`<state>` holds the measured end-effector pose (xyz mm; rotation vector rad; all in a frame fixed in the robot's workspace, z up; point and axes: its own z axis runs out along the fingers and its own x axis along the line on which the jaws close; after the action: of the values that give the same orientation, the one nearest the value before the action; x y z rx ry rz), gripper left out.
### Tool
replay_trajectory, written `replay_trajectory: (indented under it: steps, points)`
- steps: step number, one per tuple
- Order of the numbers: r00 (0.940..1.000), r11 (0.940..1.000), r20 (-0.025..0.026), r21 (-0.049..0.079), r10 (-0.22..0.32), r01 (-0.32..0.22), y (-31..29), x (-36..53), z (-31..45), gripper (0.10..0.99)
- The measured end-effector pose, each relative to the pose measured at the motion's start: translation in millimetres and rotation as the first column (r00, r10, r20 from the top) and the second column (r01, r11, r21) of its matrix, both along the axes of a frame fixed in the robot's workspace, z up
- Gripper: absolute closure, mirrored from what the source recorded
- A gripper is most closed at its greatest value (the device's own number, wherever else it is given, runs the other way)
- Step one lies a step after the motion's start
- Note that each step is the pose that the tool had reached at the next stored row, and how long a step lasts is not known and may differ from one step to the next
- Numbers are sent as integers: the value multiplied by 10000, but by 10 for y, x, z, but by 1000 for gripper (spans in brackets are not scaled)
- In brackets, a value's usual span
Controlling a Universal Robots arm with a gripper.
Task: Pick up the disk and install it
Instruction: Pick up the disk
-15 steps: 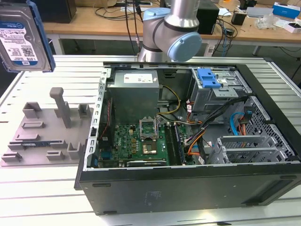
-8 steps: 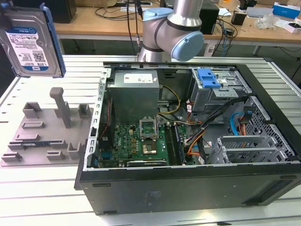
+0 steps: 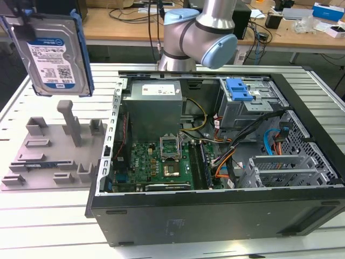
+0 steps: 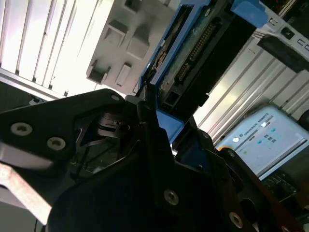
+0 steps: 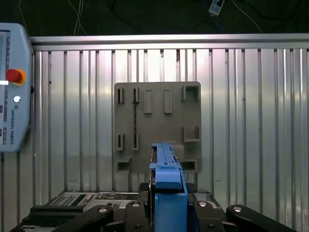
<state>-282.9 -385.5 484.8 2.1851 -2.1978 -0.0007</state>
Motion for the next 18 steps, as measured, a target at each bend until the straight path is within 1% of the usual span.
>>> replay_trajectory:
  steps: [1,4,6,8,9,10,11,12,13,15,17,18]
  points:
    - [10000,10000,-11,1,-2,2,-35,64,3,722]
    - [10000,10000,-32,0,-3,3,-106,193,10,722]
    - [10000,10000,-45,1,-3,3,-184,336,13,722]
    - [10000,10000,-51,0,-1,1,-228,426,15,722]
    - [10000,10000,-54,0,0,0,-273,542,16,722]
    - [10000,10000,-56,0,-1,1,-289,603,16,722]
    - [10000,10000,-58,0,4,-4,-317,718,17,722]
    - [10000,10000,-60,0,5,-5,-334,792,17,722]
    - [10000,10000,-62,0,11,-11,-354,883,17,722]
    - [10000,10000,-69,1,17,-17,-379,988,17,722]
    - [10000,10000,-98,-1,16,-16,-425,1130,17,722]
    - [9999,10000,-108,-1,14,-14,-438,1174,17,722]
